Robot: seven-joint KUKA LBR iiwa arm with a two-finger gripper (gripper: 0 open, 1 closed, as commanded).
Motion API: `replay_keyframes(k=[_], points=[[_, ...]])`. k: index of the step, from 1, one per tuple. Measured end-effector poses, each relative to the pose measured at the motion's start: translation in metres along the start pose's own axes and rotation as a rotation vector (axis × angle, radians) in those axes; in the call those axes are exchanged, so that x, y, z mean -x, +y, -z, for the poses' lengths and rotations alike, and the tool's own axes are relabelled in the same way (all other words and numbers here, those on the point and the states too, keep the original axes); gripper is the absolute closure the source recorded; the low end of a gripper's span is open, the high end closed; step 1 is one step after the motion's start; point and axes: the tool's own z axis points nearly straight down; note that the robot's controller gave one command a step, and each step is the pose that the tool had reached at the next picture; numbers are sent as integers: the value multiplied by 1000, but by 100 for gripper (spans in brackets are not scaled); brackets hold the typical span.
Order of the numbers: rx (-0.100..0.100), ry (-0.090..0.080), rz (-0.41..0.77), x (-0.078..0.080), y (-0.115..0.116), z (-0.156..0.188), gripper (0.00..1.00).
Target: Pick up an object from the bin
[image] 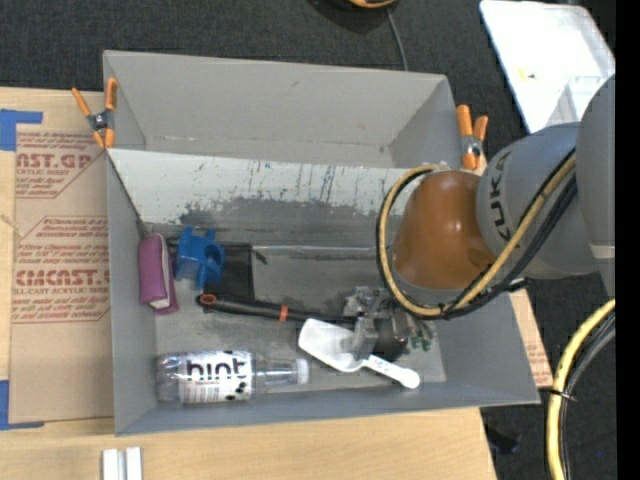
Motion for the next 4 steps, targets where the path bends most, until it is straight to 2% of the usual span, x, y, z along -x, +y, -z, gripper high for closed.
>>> replay_keyframes(k=[4], points=[[0, 0, 0, 0, 0, 0, 100]])
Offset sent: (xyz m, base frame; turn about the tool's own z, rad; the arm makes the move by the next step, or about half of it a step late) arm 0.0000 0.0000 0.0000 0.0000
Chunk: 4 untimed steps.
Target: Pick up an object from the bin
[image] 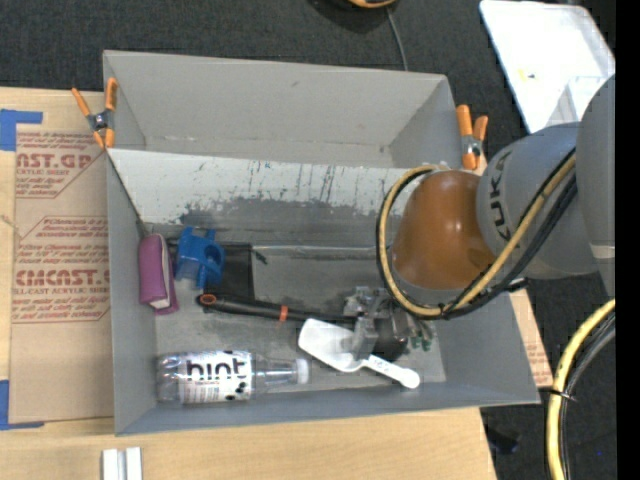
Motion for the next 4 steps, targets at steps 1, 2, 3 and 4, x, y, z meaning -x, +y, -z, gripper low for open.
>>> replay_keyframes(k=[1, 2, 3, 4], points=[[0, 0, 0, 0, 0, 0, 100], [0, 0, 0, 0, 0, 0, 100], [0, 0, 0, 0, 0, 0, 100], [0, 0, 0, 0, 0, 0, 100]])
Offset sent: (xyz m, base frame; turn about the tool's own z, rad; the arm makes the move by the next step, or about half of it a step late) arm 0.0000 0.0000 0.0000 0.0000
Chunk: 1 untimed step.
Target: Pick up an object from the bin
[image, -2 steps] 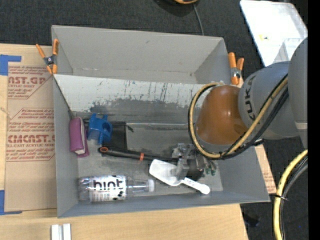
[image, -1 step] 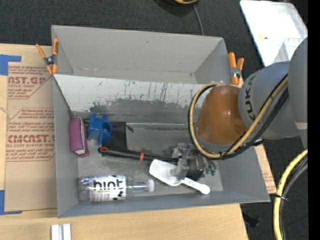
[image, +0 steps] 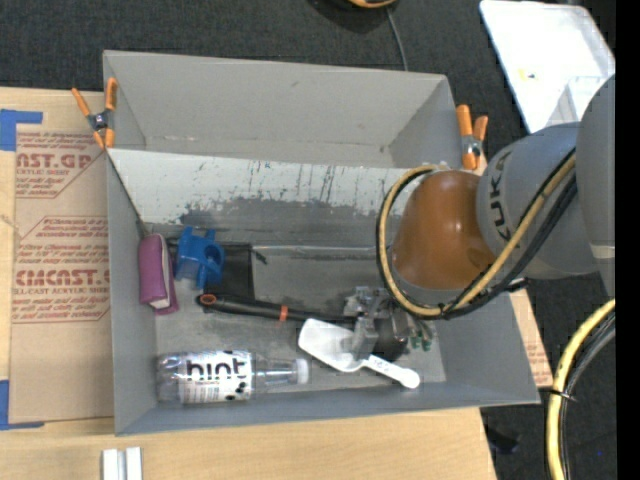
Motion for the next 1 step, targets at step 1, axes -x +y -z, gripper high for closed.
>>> replay_keyframes(k=[1], points=[[0, 0, 0, 0, 0, 0, 100]])
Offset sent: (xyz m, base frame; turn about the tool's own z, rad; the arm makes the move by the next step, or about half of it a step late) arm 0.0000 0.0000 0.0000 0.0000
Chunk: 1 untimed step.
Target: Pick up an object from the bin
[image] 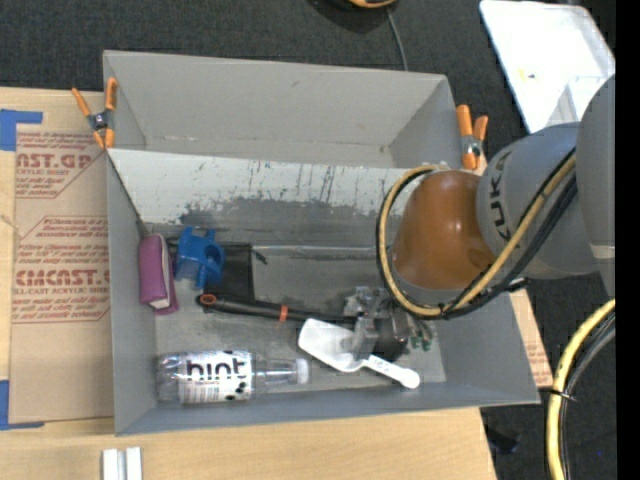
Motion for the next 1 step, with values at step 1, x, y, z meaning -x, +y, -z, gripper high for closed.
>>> replay_keyframes(k=[1], points=[[0, 0, 0, 0, 0, 0, 100]])
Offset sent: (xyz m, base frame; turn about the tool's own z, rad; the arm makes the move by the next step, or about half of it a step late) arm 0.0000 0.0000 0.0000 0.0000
